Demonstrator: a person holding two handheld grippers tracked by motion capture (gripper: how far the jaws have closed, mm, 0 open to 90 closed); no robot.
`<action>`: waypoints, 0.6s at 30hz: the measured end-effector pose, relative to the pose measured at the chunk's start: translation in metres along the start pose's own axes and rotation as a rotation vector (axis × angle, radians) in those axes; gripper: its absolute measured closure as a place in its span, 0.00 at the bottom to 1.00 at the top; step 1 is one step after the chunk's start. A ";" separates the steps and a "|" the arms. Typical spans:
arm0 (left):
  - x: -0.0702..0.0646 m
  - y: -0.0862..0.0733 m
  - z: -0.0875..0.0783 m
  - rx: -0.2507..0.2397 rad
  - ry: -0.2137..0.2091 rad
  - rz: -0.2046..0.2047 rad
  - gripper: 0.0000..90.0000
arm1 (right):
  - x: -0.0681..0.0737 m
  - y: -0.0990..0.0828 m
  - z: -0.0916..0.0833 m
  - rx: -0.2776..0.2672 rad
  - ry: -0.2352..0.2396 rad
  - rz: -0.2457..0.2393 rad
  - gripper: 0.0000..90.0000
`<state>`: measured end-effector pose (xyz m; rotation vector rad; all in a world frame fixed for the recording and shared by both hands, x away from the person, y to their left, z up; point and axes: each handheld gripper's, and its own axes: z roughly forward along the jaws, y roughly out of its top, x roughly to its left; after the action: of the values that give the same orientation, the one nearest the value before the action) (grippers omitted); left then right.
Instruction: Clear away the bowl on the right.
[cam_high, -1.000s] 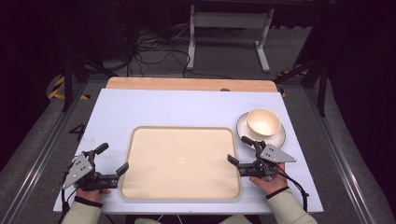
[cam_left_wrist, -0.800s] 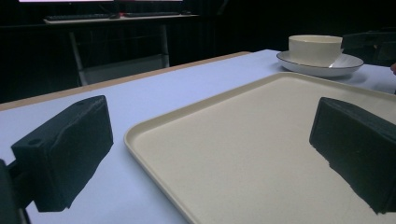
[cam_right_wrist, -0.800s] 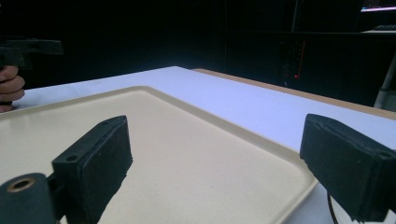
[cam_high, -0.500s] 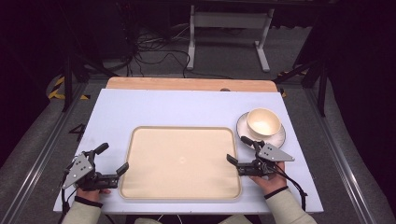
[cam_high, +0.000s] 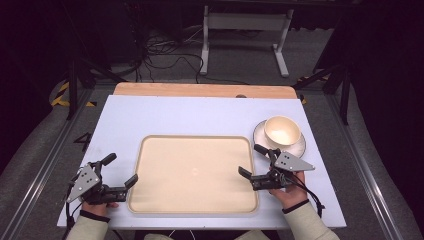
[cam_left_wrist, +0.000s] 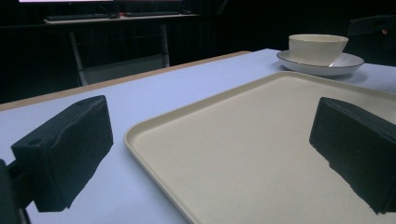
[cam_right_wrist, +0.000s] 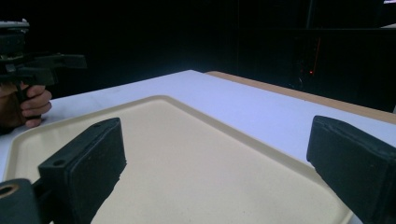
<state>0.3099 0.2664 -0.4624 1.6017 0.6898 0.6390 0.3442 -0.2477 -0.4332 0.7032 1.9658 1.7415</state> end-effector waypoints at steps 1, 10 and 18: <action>0.000 0.000 0.000 0.000 0.000 0.000 0.00 | 0.000 0.001 0.000 -0.005 0.002 0.001 0.05; 0.000 0.000 0.000 -0.002 0.001 -0.002 0.00 | 0.002 0.012 0.000 -0.048 0.049 0.080 0.05; 0.000 0.000 0.000 -0.002 0.000 -0.001 0.00 | 0.009 0.024 0.003 -0.069 0.075 0.073 0.03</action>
<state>0.3101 0.2663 -0.4625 1.5995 0.6903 0.6389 0.3413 -0.2382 -0.4093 0.7039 1.9411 1.8956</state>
